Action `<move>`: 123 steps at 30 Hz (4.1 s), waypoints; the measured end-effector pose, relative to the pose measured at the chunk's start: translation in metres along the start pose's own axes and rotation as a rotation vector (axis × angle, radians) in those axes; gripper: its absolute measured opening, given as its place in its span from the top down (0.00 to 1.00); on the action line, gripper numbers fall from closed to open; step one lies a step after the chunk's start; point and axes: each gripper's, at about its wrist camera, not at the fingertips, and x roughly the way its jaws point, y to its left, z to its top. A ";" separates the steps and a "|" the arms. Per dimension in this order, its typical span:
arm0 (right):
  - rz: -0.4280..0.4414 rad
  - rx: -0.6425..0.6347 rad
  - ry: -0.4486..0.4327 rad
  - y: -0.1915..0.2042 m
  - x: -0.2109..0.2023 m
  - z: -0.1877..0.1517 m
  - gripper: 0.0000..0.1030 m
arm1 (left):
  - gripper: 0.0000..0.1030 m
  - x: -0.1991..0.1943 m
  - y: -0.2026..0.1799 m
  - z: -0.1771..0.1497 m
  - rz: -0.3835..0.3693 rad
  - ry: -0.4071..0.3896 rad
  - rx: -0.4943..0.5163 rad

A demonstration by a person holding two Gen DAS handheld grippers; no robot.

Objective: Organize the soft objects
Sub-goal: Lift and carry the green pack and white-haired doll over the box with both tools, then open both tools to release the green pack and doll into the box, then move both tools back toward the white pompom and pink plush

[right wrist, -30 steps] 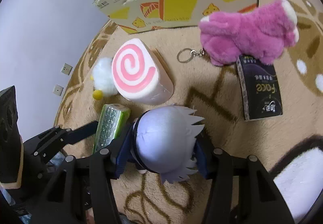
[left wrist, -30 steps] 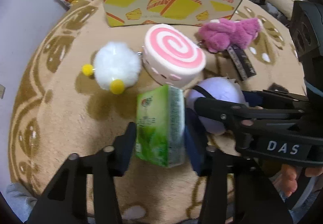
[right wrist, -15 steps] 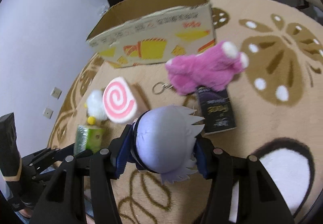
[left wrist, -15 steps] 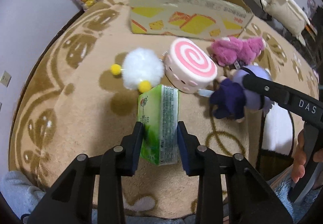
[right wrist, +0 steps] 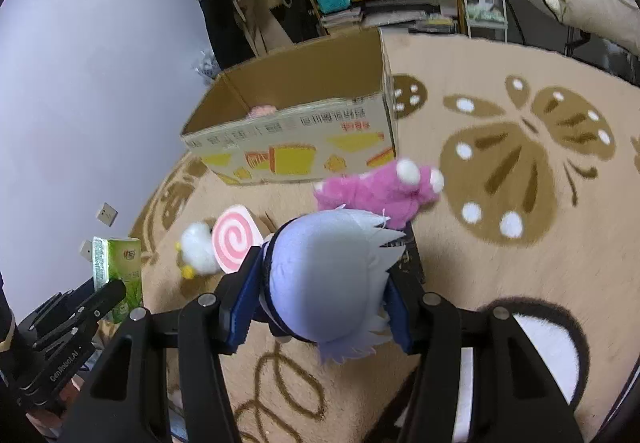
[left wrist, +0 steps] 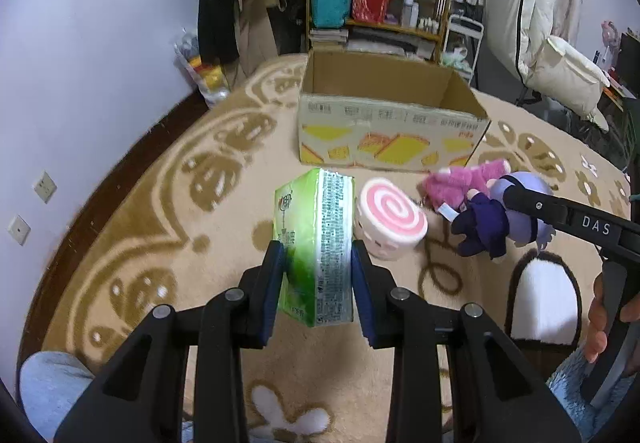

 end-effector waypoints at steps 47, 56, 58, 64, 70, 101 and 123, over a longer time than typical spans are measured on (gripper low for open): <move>-0.037 -0.247 -0.217 0.023 0.032 0.144 0.43 | 0.69 0.070 -0.028 0.165 0.089 -0.263 0.114; 0.015 -0.243 -0.184 0.009 0.060 0.147 0.42 | 0.69 0.121 -0.038 0.155 -0.026 -0.154 0.118; 0.009 -0.250 -0.169 0.010 0.067 0.144 0.42 | 0.69 0.131 -0.037 0.151 -0.033 -0.126 0.098; 0.008 -0.263 -0.138 0.007 0.080 0.137 0.40 | 0.68 0.141 -0.043 0.148 -0.034 -0.100 0.119; 0.001 -0.225 -0.128 -0.001 0.078 0.138 0.39 | 0.68 0.141 -0.045 0.148 -0.017 -0.099 0.141; 0.004 -0.194 -0.128 0.030 0.000 0.117 0.00 | 0.02 0.031 -0.004 0.115 0.108 -0.073 0.068; -0.027 -0.165 -0.128 0.036 -0.029 0.059 0.00 | 0.02 0.022 0.022 0.070 0.120 -0.021 -0.003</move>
